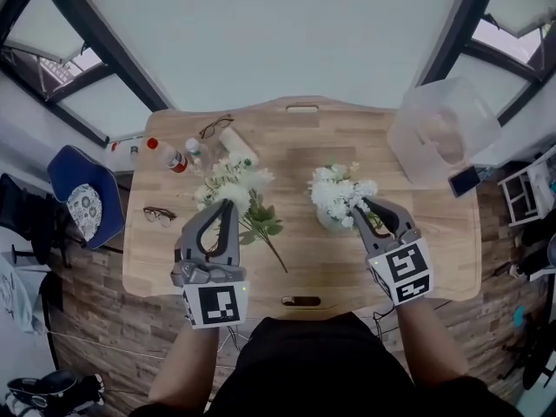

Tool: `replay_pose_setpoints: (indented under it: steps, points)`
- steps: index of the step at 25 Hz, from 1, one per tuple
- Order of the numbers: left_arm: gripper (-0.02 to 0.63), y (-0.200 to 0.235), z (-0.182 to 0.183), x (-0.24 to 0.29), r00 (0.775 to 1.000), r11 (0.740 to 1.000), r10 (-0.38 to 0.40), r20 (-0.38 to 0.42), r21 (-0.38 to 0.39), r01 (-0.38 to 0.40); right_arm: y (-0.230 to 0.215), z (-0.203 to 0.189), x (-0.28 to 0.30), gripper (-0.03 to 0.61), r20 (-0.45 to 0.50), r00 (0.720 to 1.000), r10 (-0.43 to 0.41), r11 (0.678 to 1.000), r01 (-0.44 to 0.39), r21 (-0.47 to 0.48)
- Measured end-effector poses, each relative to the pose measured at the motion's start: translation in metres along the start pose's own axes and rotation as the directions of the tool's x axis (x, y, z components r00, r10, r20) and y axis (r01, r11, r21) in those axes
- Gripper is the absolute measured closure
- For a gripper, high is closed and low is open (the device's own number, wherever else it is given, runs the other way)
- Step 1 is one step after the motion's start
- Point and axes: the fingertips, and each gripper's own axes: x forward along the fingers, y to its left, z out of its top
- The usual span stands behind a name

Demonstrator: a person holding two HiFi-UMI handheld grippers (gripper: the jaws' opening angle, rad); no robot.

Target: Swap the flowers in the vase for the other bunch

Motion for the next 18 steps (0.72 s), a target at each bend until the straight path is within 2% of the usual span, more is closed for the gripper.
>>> replay_pose_setpoints:
  steps: [5,10,18]
  points:
    - [0.591,0.000,0.001,0.002,1.000,1.000,-0.009,0.014,-0.009,0.009,-0.001,0.002,-0.003,0.503,0.034,0.999,0.024,0.997,-0.026,0.071]
    - [0.591,-0.004,-0.001,-0.005,1.000,0.999,-0.003,0.028,-0.053,0.005,-0.007,0.013,-0.014,0.503,0.069,0.998,0.007,0.996,-0.013,0.089]
    - [0.591,0.006,0.017,-0.004,0.998,0.999,0.005,0.060,-0.038,-0.002,-0.016,0.048,-0.039,0.503,0.144,0.990,-0.001,0.990,-0.019,0.136]
